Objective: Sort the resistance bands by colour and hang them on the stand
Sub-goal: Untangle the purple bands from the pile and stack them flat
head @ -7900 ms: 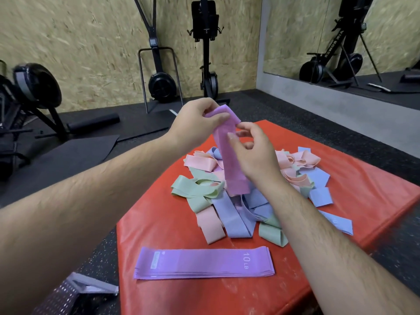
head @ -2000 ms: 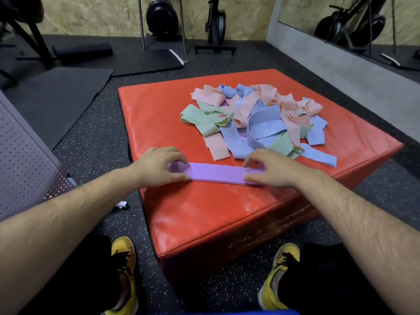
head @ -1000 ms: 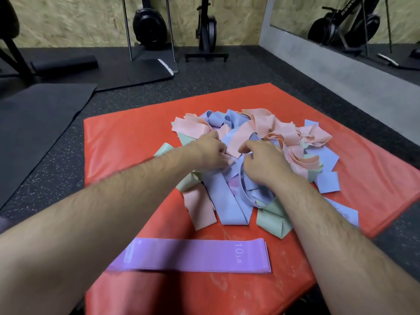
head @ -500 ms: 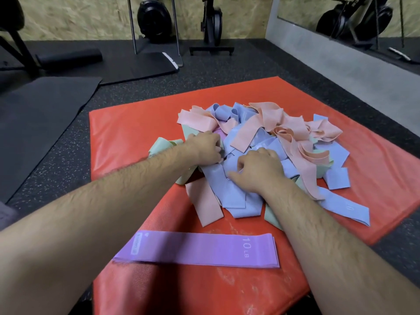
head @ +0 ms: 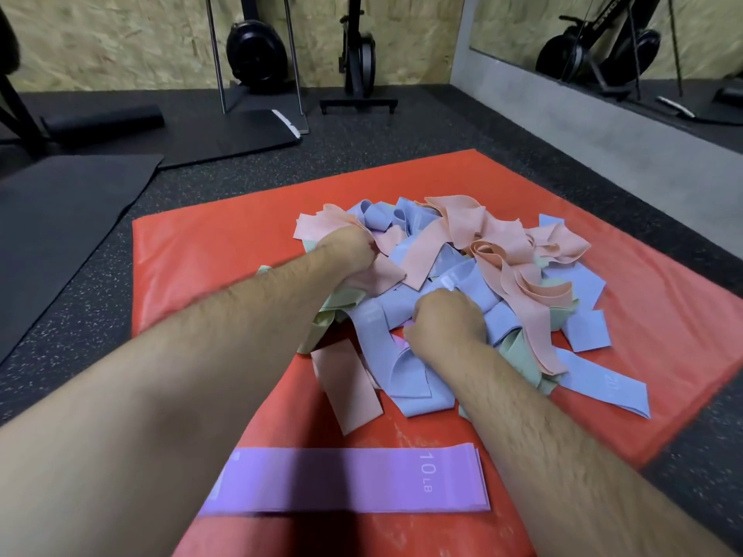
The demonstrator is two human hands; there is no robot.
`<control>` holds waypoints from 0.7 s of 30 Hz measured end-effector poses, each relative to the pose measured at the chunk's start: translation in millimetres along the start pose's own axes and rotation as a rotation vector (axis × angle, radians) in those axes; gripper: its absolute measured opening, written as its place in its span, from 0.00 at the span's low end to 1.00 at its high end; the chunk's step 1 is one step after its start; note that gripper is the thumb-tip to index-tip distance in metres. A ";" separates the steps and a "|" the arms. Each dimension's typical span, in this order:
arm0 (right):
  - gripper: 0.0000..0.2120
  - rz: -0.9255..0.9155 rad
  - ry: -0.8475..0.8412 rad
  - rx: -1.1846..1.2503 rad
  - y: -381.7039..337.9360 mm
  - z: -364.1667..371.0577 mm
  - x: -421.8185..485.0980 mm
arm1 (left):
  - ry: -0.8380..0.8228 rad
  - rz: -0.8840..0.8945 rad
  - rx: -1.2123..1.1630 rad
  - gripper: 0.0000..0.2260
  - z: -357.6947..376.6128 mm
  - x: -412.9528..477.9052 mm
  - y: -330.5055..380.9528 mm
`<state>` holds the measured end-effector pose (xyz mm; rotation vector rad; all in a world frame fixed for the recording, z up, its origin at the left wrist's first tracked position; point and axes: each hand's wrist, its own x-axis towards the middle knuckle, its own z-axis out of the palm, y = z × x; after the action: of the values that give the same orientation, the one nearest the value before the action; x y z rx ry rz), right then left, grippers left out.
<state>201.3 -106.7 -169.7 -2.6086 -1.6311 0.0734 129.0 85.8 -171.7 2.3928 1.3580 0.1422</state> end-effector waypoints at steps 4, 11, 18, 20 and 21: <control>0.13 -0.002 0.018 0.037 5.1 5.4 0.0 | -0.064 0.034 0.018 0.13 6.1 8.7 -3.0; 0.14 -0.030 0.019 -0.023 1.1 6.7 -2.8 | 0.205 0.010 -0.035 0.07 19.2 14.8 -1.8; 0.07 0.019 0.112 0.447 14.5 -20.4 6.6 | 0.224 0.132 -0.027 0.08 -3.7 4.3 15.9; 0.08 0.013 0.224 0.573 18.5 -36.8 10.1 | 0.303 0.151 -0.155 0.06 -30.4 -0.6 25.4; 0.07 0.001 0.268 0.604 18.5 -46.5 9.3 | 0.344 0.170 -0.214 0.05 -46.7 -2.8 30.0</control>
<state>225.4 -107.7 -124.8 -2.0586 -1.2674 0.1763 139.0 82.7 -117.2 2.3696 1.2014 0.7365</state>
